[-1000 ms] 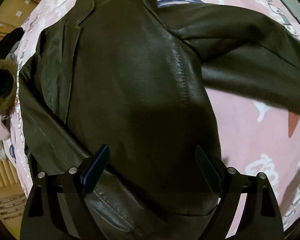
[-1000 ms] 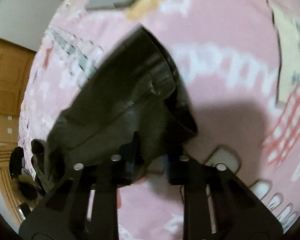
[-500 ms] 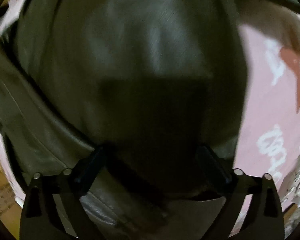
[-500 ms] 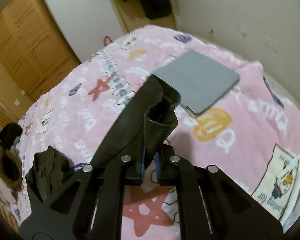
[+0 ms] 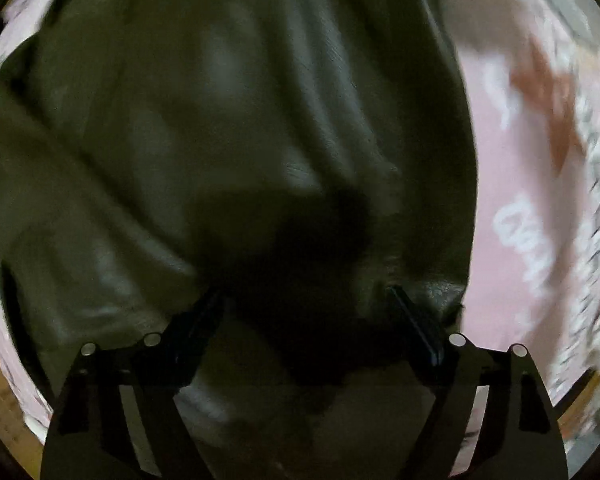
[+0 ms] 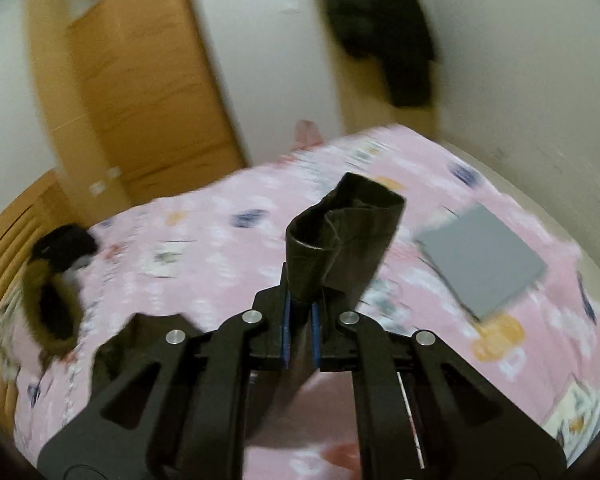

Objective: Fold large clothes

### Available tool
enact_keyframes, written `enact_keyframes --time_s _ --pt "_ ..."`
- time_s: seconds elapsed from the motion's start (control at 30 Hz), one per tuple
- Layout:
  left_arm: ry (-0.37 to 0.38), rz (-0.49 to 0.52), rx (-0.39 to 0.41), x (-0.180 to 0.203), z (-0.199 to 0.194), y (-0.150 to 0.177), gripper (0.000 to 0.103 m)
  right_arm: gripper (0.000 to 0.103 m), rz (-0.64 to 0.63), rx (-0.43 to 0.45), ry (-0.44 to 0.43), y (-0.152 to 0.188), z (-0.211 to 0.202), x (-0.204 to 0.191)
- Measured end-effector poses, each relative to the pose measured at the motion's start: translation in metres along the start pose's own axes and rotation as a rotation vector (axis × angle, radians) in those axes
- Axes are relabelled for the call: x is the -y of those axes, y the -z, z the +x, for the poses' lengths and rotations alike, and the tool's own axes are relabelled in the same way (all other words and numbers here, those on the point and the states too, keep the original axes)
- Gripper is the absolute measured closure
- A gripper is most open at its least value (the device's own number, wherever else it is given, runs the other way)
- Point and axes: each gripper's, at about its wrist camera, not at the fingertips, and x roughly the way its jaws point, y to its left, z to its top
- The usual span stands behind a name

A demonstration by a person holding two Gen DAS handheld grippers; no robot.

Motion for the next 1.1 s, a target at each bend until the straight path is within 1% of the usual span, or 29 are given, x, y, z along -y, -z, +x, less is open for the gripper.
enact_keyframes --time_s 0.07,0.1,0.13,0.2,0.27,0.3,0.37,0.4,0.43,0.47,0.5,0.57,0.6,0.63,0.7,0.73,0.8,0.9,0.97,1.0,1.03,1.07,1.1 --pt "0.028 -0.054 0.042 -0.031 -0.027 0.002 0.023 0.096 -0.059 -0.006 -0.081 -0.006 -0.003 -0.045" --pt "0.033 -0.072 0.058 -0.046 -0.037 0.002 0.023 0.096 -0.086 -0.011 -0.131 -0.005 -0.004 -0.071" --pt "0.032 -0.098 0.080 -0.069 -0.051 0.002 0.023 0.096 -0.111 -0.023 -0.186 -0.002 -0.005 -0.095" --pt "0.019 -0.147 0.120 -0.121 -0.077 0.000 0.020 0.096 -0.146 -0.039 -0.267 0.008 -0.010 -0.135" --pt "0.001 -0.182 0.141 -0.167 -0.094 -0.007 0.020 0.096 -0.186 -0.089 -0.399 0.032 -0.014 -0.187" --pt "-0.020 -0.196 0.150 -0.192 -0.101 -0.009 0.020 0.096 -0.196 -0.107 -0.431 0.040 -0.016 -0.200" --pt "-0.096 -0.211 0.171 -0.237 -0.108 -0.014 0.020 0.096 -0.236 -0.182 -0.534 0.077 -0.017 -0.245" --pt "-0.138 -0.211 0.179 -0.266 -0.112 -0.024 0.020 0.096 -0.260 -0.215 -0.562 0.096 -0.017 -0.263" --pt "-0.220 -0.205 0.193 -0.283 -0.112 -0.024 0.020 0.096 -0.278 -0.243 -0.580 0.110 -0.016 -0.277" --pt "-0.296 -0.182 0.202 -0.299 -0.112 -0.025 0.020 0.096 -0.310 -0.270 -0.583 0.135 -0.015 -0.294" --pt "-0.356 -0.154 0.208 -0.316 -0.113 -0.026 0.020 0.096 -0.345 -0.303 -0.579 0.161 -0.015 -0.309" --pt "-0.425 -0.127 0.202 -0.339 -0.113 -0.028 0.020 0.096 -0.406 -0.365 -0.586 0.205 -0.013 -0.332" --pt "-0.438 -0.123 0.197 -0.351 -0.114 -0.029 0.020 0.096 -0.456 -0.394 -0.589 0.230 -0.014 -0.347" --pt "-0.448 -0.124 0.189 -0.365 -0.114 -0.028 0.020 0.096 -0.485 -0.416 -0.596 0.249 -0.015 -0.353" --pt "-0.456 -0.123 0.186 -0.370 -0.117 -0.027 0.020 0.096 -0.573 -0.476 -0.611 0.295 -0.016 -0.373" --pt "-0.454 -0.117 0.187 -0.371 -0.117 -0.026 0.020 0.096 -0.607 -0.497 -0.618 0.311 -0.017 -0.381" --pt "-0.438 -0.090 0.183 -0.363 -0.115 -0.026 0.020 0.096 -0.725 -0.544 -0.619 0.359 -0.019 -0.402" --pt "-0.406 -0.042 0.180 -0.344 -0.104 -0.026 0.020 0.096 -0.823 -0.640 -0.611 0.421 -0.015 -0.416" --pt "-0.372 -0.009 0.176 -0.319 -0.100 -0.020 0.020 0.096 -0.862 -0.668 -0.587 0.449 -0.014 -0.421" --pt "-0.357 0.011 0.170 -0.311 -0.097 -0.020 0.020 0.095 -0.872 -0.682 -0.574 0.456 -0.012 -0.423" --pt "-0.348 0.028 0.167 -0.304 -0.095 -0.019 0.020 0.092 -0.883 -0.709 -0.552 0.467 -0.008 -0.425" --pt "-0.339 0.051 0.165 -0.296 -0.093 -0.017 0.020 0.092 -0.885 -0.732 -0.522 0.474 -0.002 -0.425" --pt "-0.331 0.071 0.160 -0.289 -0.090 -0.016 0.020 0.092 -0.860 -0.751 -0.505 0.474 0.003 -0.423"
